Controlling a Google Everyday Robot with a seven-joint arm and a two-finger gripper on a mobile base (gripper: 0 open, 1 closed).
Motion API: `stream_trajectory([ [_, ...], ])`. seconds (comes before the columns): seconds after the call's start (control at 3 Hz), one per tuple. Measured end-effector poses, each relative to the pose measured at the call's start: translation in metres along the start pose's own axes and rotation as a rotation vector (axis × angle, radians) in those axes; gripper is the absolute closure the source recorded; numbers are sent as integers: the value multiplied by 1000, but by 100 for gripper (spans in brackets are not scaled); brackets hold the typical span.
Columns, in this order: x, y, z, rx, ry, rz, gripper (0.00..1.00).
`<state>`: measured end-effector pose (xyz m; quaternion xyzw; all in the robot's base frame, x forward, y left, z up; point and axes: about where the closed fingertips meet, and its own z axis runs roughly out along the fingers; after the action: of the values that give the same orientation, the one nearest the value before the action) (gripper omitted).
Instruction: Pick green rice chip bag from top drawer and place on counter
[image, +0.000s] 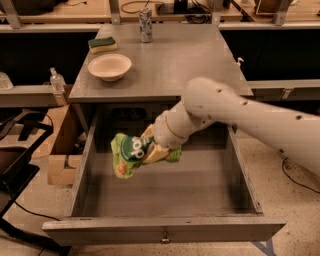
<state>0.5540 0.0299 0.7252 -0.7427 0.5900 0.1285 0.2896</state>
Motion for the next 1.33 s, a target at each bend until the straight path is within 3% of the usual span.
stream_trajectory([
  [0.33,-35,-4,-74,11,34,-23,100],
  [0.67,-72,-33,-168,55,142,-10,100],
  [1.0,-73,-76,-220,122,206,39,100],
  [1.33,-58,-110,-261,241,229,123,100],
])
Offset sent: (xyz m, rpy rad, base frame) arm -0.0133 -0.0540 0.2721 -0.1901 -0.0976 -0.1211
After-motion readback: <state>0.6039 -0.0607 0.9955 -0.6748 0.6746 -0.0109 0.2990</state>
